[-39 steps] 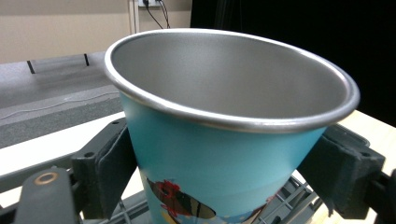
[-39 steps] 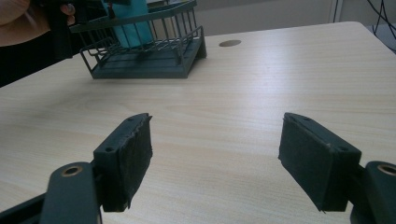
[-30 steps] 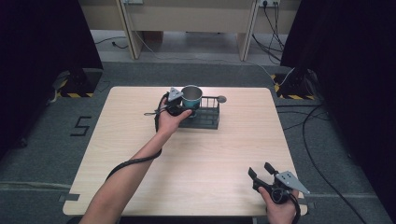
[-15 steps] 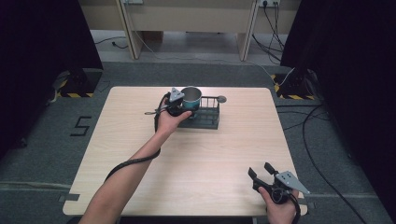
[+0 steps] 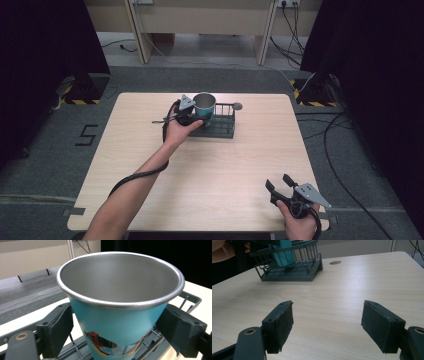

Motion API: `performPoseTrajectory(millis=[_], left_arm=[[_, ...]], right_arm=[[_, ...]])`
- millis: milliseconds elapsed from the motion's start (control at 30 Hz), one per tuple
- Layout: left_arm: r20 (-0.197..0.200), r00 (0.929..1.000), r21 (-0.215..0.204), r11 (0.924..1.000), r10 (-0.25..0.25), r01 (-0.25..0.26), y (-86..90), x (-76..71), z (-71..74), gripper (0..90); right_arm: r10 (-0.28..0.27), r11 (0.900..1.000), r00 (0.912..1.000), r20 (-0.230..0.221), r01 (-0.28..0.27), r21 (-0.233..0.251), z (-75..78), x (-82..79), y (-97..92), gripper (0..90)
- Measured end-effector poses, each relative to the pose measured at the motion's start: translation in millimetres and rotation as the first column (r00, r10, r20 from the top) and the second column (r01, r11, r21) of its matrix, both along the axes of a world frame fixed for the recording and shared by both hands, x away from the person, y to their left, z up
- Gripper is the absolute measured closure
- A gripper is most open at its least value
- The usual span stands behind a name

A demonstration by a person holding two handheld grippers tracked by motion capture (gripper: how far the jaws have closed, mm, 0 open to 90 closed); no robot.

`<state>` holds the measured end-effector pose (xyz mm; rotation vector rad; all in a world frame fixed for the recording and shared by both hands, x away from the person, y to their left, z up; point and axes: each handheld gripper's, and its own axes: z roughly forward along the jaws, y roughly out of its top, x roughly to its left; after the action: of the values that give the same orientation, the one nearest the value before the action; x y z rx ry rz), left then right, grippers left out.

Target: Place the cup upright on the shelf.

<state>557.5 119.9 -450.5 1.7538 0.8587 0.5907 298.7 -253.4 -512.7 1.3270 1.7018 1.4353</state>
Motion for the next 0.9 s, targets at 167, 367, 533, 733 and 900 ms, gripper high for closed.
performPoseTrajectory(millis=[167, 367, 533, 733, 900], left_arm=[[0.007, 1.0000, 0.004, 1.0000, 0.000, 0.000, 3.4, -4.1, 1.5, 14.2], [0.015, 0.9999, 0.000, 1.0000, -0.004, 0.004, 10.1, -14.2, 4.7, 14.2], [0.029, 0.9995, -0.016, 0.9998, -0.008, 0.009, 15.5, -24.0, 8.0, 14.3], [0.015, 0.9999, -0.015, 0.9999, -0.007, 0.008, 20.8, -29.5, 9.2, 14.3], [0.020, 0.9998, 0.001, 1.0000, -0.007, 0.007, 28.1, -35.2, 13.5, 14.3]], right_arm=[[0.001, 1.0000, 1.0000, 0.000, -0.001, -0.001, -0.1, 0.2, -0.2, 26.0], [0.001, 1.0000, 1.0000, -0.001, -0.001, -0.001, 0.0, 0.3, 0.2, 26.0], [-0.001, 1.0000, 1.0000, -0.003, 0.001, -0.004, 0.0, 0.3, 0.6, 26.0], [-0.003, 1.0000, 1.0000, 0.000, 0.003, -0.003, 0.0, 0.2, 0.6, 26.0], [-0.006, 1.0000, 1.0000, 0.000, 0.006, -0.001, 0.0, -0.1, 0.2, 26.0]])
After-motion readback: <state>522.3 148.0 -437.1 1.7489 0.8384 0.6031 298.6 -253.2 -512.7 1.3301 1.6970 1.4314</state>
